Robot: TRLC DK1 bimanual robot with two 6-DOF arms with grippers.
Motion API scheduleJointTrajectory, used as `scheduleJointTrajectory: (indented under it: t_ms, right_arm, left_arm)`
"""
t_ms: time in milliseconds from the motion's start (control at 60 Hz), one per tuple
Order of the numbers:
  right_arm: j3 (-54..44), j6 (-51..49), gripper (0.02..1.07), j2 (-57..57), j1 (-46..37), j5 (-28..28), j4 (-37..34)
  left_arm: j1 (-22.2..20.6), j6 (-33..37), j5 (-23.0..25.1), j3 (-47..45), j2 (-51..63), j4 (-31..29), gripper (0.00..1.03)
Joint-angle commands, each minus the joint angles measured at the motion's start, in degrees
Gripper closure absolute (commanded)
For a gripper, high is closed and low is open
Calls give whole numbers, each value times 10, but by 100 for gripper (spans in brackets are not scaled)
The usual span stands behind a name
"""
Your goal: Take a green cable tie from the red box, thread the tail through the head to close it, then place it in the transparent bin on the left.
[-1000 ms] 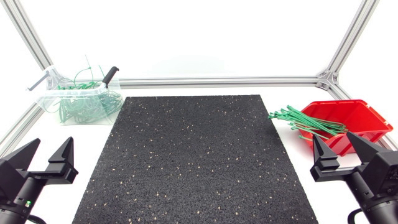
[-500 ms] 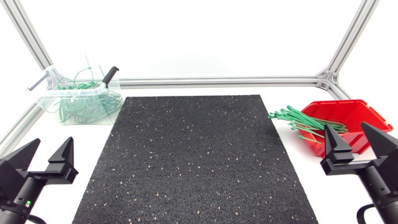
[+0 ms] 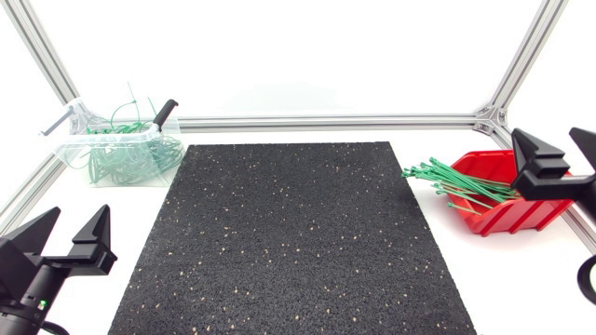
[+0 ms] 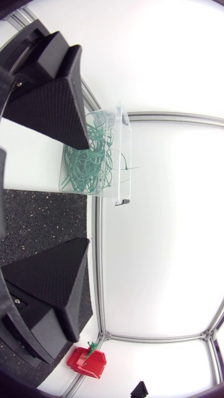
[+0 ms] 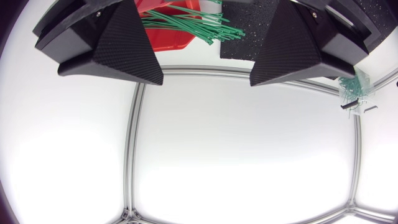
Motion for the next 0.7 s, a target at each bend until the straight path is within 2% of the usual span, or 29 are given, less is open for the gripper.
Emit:
scheduleJointTrajectory:
  t_ms: [0, 133, 450, 567, 683]
  right_arm:
    - [48, 15, 5, 60, -21, -1, -17]
    - [123, 27, 5, 154, -43, -7, -72]
    - [297, 33, 5, 370, -123, -132, -236]
    - [333, -6, 5, 410, -152, -191, -275]
    - [382, -64, 5, 449, -155, -195, -331]
  left_arm:
    - [0, -6, 5, -22, -3, -13, 5]
    - [1, -6, 5, -22, -3, -13, 5]
    - [1, -6, 5, -22, -3, -13, 5]
    - [1, -6, 5, -22, -3, -13, 5]
    - [1, -6, 5, -22, -3, -13, 5]
